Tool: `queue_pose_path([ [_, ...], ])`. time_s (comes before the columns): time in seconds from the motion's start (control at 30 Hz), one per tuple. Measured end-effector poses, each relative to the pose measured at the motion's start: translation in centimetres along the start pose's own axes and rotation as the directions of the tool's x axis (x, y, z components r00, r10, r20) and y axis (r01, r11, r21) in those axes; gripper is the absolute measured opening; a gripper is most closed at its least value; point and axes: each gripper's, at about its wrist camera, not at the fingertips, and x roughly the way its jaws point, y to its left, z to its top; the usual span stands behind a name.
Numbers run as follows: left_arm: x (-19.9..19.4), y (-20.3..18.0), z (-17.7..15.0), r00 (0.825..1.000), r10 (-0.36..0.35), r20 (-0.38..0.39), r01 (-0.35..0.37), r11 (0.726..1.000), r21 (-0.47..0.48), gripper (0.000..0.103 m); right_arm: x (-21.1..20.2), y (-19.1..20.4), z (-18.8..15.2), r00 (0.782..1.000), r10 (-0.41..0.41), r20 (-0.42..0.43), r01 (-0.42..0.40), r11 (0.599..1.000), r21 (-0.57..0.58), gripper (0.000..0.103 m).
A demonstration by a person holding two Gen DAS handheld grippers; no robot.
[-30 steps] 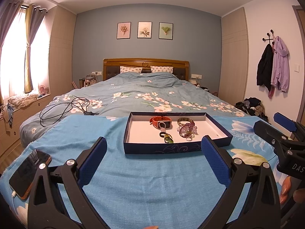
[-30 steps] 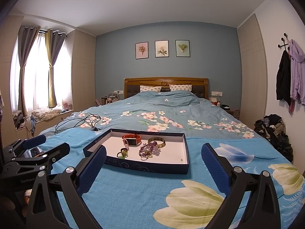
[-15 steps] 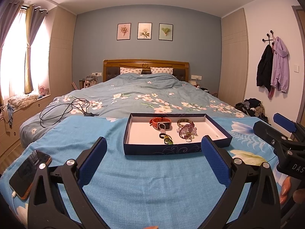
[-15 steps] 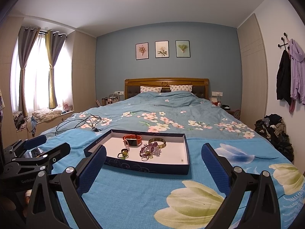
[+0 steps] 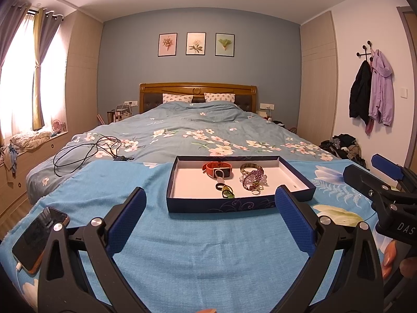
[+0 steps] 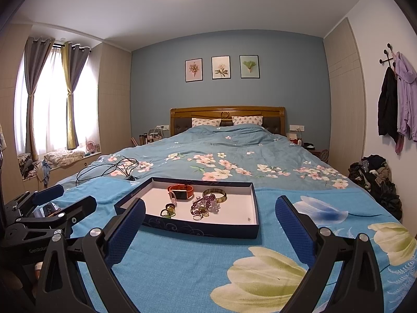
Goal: Organize jewelry
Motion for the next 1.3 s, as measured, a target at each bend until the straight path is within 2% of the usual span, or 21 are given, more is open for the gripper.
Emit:
queue_pose_path([
  [1.3, -0.13, -0.31, 0.15, 1.0, 0.006, 0.016, -0.006, 1.0, 0.005, 0.097, 0.07, -0.1, -0.28, 1.0, 0.001, -0.005, -0.001, 1.0, 0.005, 0.096],
])
